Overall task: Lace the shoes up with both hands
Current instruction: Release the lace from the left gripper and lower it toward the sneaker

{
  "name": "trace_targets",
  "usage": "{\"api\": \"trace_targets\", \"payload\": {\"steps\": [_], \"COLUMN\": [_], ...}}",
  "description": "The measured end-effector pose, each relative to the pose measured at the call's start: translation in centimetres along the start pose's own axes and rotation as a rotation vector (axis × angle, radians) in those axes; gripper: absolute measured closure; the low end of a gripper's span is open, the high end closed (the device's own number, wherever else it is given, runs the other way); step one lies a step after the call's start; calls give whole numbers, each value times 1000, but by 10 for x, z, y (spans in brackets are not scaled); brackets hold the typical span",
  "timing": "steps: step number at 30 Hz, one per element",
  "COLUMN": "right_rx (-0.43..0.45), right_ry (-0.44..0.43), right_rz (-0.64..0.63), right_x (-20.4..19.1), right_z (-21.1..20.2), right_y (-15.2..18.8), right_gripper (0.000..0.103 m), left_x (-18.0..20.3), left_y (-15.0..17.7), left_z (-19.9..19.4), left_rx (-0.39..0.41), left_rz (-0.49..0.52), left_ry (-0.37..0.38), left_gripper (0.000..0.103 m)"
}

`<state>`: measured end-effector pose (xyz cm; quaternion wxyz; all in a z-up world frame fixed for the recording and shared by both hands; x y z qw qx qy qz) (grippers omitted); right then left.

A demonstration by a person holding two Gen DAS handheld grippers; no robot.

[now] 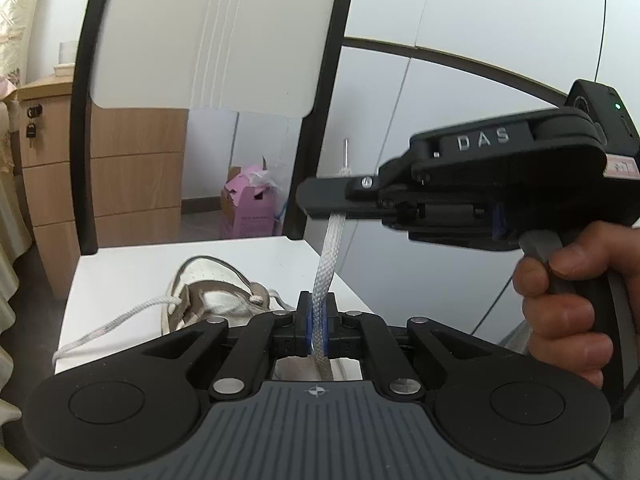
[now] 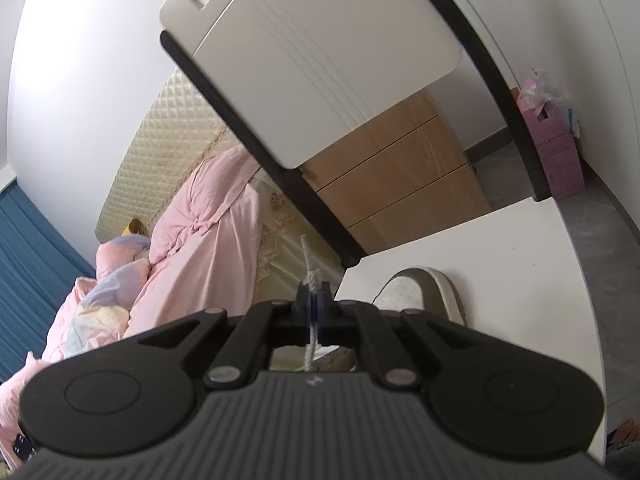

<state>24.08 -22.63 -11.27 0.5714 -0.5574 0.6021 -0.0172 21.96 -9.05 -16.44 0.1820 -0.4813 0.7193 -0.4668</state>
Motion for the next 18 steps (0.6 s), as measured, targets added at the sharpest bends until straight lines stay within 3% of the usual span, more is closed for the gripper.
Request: {"api": "trace_targets", "payload": {"steps": [7,10,12,13,18], "right_rx": [-53,-76,-89,-96,-94], "right_ry": [2,1,-11,-16,-38], "right_rz": [-37,-52,-53,-55,-76], "right_x": [-5,-8,-10,-10,-14], "right_z": [8,12,13,14,13], "right_y": [10,14,16,17,17], "right_gripper": [100,100,100,99,93], "left_x": [-3,-4,-6,-7,-13], "left_y": [-4,-5,-6,-6,-8], "left_z": [-4,-5,-4,-4,-5], "left_rx": [28,49,57,60,68], "left_rz": [-29,-28,-36,-45,-67], "left_ry": [15,0,-1,11,-8], "left_gripper": [75,75,84,99,99]}}
Point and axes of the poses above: each gripper's, at about its wrist camera, not at the fingertips, and z roughly the way its jaws point, x to its right, y to its underside, the point moved 5 cm from there along z, roughly the way its jaws point, and after that the axes turned 3 degrees about -y, right-handed, at the moved point
